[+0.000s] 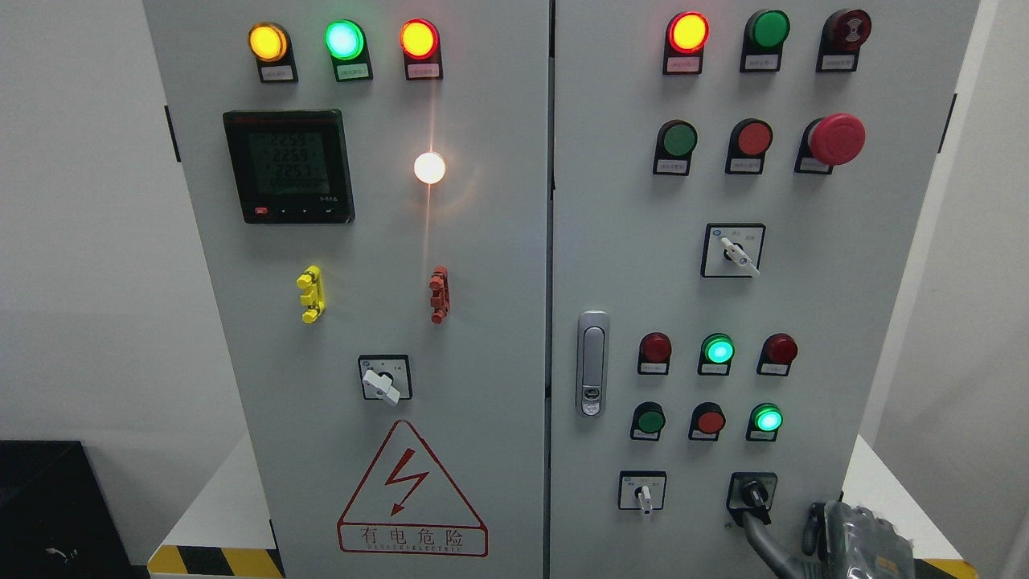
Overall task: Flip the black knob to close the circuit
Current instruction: 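Grip the black knob with the right hand and twist it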
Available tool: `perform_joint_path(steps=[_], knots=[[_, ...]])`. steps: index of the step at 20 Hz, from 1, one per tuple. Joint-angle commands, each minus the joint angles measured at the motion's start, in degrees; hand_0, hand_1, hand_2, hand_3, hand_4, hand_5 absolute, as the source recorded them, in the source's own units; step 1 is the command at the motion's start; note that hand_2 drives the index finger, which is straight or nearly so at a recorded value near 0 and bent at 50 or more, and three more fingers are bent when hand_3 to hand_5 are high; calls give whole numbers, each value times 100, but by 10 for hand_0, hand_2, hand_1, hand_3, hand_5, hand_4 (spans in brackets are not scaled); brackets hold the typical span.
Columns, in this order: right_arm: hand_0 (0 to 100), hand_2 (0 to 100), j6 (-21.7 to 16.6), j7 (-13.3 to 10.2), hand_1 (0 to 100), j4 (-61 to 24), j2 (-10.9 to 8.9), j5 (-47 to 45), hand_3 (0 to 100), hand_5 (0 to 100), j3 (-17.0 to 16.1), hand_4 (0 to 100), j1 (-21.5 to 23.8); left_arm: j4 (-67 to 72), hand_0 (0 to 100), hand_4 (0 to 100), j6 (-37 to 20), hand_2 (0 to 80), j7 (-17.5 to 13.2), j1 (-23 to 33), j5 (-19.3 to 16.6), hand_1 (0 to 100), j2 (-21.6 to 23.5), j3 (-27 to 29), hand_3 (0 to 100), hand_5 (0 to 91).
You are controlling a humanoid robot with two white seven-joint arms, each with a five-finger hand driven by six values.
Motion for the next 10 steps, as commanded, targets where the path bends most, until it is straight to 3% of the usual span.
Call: perform_joint_path(steps=[1, 10], knots=[[0, 864, 17, 2, 119, 12, -37, -24, 1000, 949, -124, 876, -41, -132, 120, 0, -2, 0, 0, 123, 0, 556, 7, 2, 0, 0], [0, 865, 26, 11, 118, -15, -37, -51, 1000, 949, -176, 876, -50, -132, 120, 0, -2, 0, 0, 123, 0, 556, -2, -7, 0, 0]])
